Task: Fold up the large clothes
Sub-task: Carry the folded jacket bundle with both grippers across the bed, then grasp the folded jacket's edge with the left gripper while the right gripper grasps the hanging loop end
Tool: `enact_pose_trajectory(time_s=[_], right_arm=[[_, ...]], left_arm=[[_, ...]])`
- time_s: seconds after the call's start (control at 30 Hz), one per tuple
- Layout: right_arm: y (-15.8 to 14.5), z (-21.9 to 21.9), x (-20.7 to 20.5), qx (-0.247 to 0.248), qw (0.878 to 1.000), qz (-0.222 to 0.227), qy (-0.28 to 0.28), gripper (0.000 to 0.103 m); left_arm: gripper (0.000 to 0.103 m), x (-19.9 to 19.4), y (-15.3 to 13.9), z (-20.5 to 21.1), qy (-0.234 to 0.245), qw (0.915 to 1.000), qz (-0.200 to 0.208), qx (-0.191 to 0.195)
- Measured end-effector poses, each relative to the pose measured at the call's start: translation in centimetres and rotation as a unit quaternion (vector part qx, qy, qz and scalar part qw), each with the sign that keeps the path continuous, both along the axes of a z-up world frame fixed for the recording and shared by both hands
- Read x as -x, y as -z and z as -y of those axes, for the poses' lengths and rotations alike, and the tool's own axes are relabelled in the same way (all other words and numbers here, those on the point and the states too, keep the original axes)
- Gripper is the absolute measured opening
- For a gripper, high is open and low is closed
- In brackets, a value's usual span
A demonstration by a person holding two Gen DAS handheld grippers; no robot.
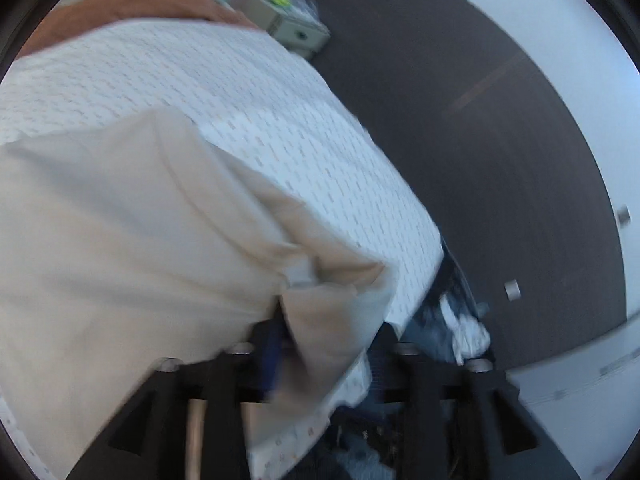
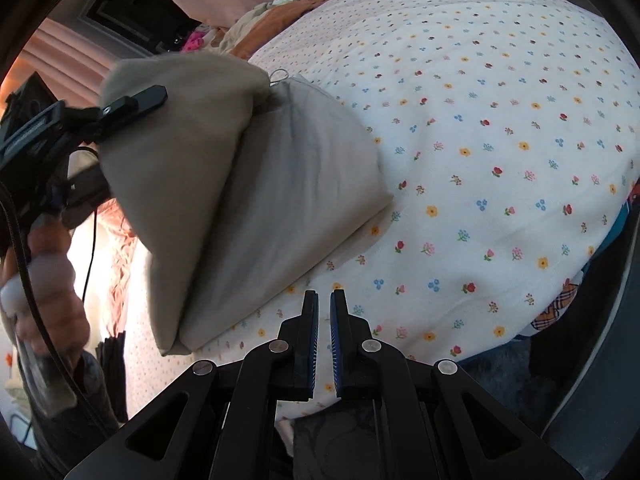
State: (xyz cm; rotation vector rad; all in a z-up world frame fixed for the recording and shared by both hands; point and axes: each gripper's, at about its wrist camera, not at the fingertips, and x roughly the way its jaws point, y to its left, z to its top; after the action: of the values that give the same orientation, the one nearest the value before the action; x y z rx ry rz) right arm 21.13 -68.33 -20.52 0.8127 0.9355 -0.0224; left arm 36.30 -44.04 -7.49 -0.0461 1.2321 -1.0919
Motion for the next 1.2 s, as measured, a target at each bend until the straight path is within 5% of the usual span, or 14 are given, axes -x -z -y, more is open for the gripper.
enact_pose_trajectory(time_s=[0.17, 0.47, 0.77, 0.83, 0.87, 1.07, 1.2], right_arm=[[0.2, 0.3, 0.4, -0.002, 1.0, 0.005, 0.007, 0.036], [-0.1, 1.0, -2.0, -0.025, 0.999, 0.042, 0.005, 0.039], [1.8, 2.3, -6.4, -0.071, 0.996, 0.05, 0.017, 0.04], [1.5, 2.3, -6.8, -0.063, 0.996, 0.058, 0.02, 0.03], [1.2, 2.3, -6.9, -0.051, 0.996, 0.063, 0.025, 0.013], [-0.4, 1.7, -6.0, -0.027, 0.995, 0.088, 0.023, 0.008], [-0.3, 1.9, -4.5, -0.024, 0.996, 0.087, 0.029, 0.007]], left_arm=[[0.063, -0.2, -0.3, -2.4, -0.009, 0.9998, -0.007, 0.015], [0.065, -1.5, -1.2, -10.6, -0.114, 0.9929, 0.032, -0.013], [0.065, -2.3, 2.2, -20.1, -0.23, 0.9687, 0.039, -0.085], [0.065, -2.1, 3.2, -21.4, -0.246, 0.9637, 0.037, -0.097], [0.065, -2.0, 3.7, -21.8, -0.251, 0.9617, 0.035, -0.104], [0.065, -1.0, 6.0, -23.0, -0.256, 0.9606, 0.005, -0.11], [0.056, 0.0, 7.1, -22.7, -0.247, 0.9629, -0.001, -0.109]])
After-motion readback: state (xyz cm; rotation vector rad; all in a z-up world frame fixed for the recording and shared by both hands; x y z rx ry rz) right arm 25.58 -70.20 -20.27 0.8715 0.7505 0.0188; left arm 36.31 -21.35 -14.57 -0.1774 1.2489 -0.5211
